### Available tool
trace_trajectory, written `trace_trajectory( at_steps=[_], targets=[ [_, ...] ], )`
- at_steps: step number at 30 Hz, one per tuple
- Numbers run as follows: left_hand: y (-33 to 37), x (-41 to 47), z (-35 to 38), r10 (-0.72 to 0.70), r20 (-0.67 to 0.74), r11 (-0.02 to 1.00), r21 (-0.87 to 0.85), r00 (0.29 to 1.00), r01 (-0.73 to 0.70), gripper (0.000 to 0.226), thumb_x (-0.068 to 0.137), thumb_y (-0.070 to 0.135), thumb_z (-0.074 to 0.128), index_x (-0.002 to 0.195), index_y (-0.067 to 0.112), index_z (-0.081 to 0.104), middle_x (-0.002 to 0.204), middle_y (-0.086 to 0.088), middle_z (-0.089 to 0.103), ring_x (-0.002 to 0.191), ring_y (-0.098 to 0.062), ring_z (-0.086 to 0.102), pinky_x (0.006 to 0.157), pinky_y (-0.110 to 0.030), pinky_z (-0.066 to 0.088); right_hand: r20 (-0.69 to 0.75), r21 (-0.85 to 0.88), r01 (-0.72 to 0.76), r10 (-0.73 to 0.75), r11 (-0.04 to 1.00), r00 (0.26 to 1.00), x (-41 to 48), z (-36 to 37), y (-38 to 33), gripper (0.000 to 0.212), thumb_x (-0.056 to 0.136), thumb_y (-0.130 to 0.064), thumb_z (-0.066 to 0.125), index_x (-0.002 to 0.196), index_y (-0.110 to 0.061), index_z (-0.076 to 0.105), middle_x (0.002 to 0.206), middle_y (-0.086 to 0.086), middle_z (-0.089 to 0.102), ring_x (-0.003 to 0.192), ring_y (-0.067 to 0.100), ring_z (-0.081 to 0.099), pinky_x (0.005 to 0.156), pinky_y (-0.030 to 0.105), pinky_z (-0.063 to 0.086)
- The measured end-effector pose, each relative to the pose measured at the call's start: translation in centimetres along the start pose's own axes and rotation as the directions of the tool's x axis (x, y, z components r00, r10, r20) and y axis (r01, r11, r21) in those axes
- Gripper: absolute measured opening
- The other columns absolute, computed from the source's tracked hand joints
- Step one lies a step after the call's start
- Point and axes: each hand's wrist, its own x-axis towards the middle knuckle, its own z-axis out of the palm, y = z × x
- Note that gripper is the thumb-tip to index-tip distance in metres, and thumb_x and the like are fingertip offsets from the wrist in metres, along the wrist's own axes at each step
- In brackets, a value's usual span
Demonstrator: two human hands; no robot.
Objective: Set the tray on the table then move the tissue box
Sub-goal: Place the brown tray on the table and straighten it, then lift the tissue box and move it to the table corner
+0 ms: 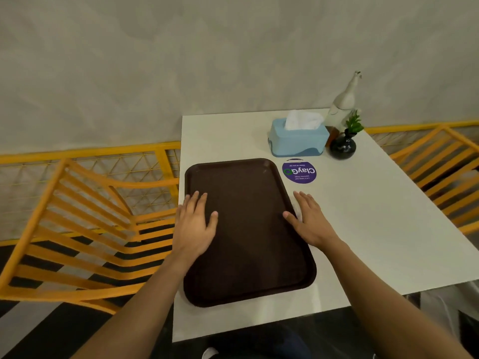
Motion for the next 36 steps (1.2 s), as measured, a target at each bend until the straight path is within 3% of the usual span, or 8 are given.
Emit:
trace_trajectory(
  at_steps=[8,13,17,19,25,29,34,36],
  targets=[
    [8.0,6.3,1.7,0.139,-0.114,0.986,-0.073,0.984,-0.148,0.052,0.096,0.024,0.060,0.147,0.017,0.050,0.147,-0.006,0.054,0.143,-0.022,0.039,0.123,-0.042,0.021,-0.264,0.117,0.014,0.018,0.993,0.964,4.1,-5.6,1.8,0.072,0.093,-0.045,0.070,0.154,-0.023,0.038,0.154,0.003,0.047,0.139,0.022,0.043,0.103,0.033,0.043],
    [14.0,11.8,3.7,0.008,-0.118,0.968,-0.247,0.993,-0.038,0.066,0.094,0.038,0.064,0.153,0.020,0.040,0.152,-0.004,0.045,0.140,-0.023,0.042,0.114,-0.041,0.037,-0.278,0.157,0.109,-0.062,0.982,0.959,10.0,-9.6,4.1,0.074,0.093,-0.042,0.072,0.155,-0.022,0.036,0.155,0.004,0.046,0.138,0.022,0.044,0.100,0.027,0.038],
    [17.7,16.3,6.2,-0.050,-0.051,0.933,-0.359,0.997,0.028,0.091,0.087,0.052,0.071,0.158,0.017,0.027,0.160,-0.003,0.033,0.145,-0.021,0.036,0.114,-0.038,0.036,-0.242,0.192,0.156,-0.107,0.969,0.964,15.3,-12.0,6.2,0.081,0.095,-0.041,0.069,0.159,-0.019,0.025,0.164,0.006,0.031,0.148,0.025,0.031,0.118,0.045,0.035],
    [19.1,18.3,7.5,-0.069,-0.037,0.919,-0.390,0.997,0.049,0.100,0.082,0.056,0.074,0.159,0.017,0.023,0.161,-0.004,0.029,0.146,-0.021,0.033,0.113,-0.038,0.035,-0.240,0.251,0.186,-0.125,0.950,0.963,17.7,-12.9,7.0,0.081,0.095,-0.040,0.068,0.159,-0.017,0.023,0.162,0.007,0.031,0.148,0.026,0.032,0.116,0.051,0.036],
    [21.6,24.0,11.4,-0.155,0.018,0.863,-0.484,0.988,0.145,0.121,0.071,0.057,0.084,0.160,0.016,0.014,0.164,-0.007,0.021,0.149,-0.025,0.027,0.109,-0.031,0.027,-0.250,0.398,0.170,-0.072,0.902,0.965,23.2,-12.8,8.9,0.095,0.093,-0.046,0.070,0.161,-0.014,0.013,0.163,0.006,0.027,0.148,0.027,0.030,0.120,0.044,0.031],
    [21.8,26.7,13.5,-0.189,0.068,0.839,-0.507,0.980,0.197,0.136,0.061,0.060,0.089,0.161,0.018,0.008,0.165,-0.006,0.019,0.149,-0.027,0.026,0.113,-0.041,0.031,-0.246,0.514,0.194,-0.073,0.835,0.967,24.7,-11.7,9.9,0.093,0.092,-0.038,0.074,0.161,-0.018,0.015,0.160,0.003,0.033,0.145,0.019,0.033,0.119,0.040,0.031],
    [20.7,28.0,15.1,-0.187,0.190,0.751,-0.605,0.964,0.265,0.147,0.053,0.051,0.097,0.161,0.023,0.002,0.157,-0.001,0.035,0.141,-0.023,0.040,0.111,-0.040,0.041,-0.271,0.572,0.236,-0.091,0.786,0.958,25.3,-10.3,10.2,0.085,0.089,-0.028,0.077,0.157,-0.020,0.026,0.152,0.000,0.045,0.140,0.017,0.043,0.116,0.043,0.038],
    [20.4,28.0,15.5,-0.156,0.189,0.743,-0.624,0.970,0.241,0.127,0.056,0.047,0.097,0.155,0.029,0.020,0.139,0.011,0.053,0.125,-0.013,0.055,0.091,-0.023,0.052,-0.253,0.570,0.180,-0.037,0.802,0.967,25.3,-9.7,10.5,0.088,0.089,-0.026,0.077,0.159,-0.024,0.024,0.153,-0.001,0.045,0.140,0.018,0.042,0.116,0.042,0.038]
  ],
)
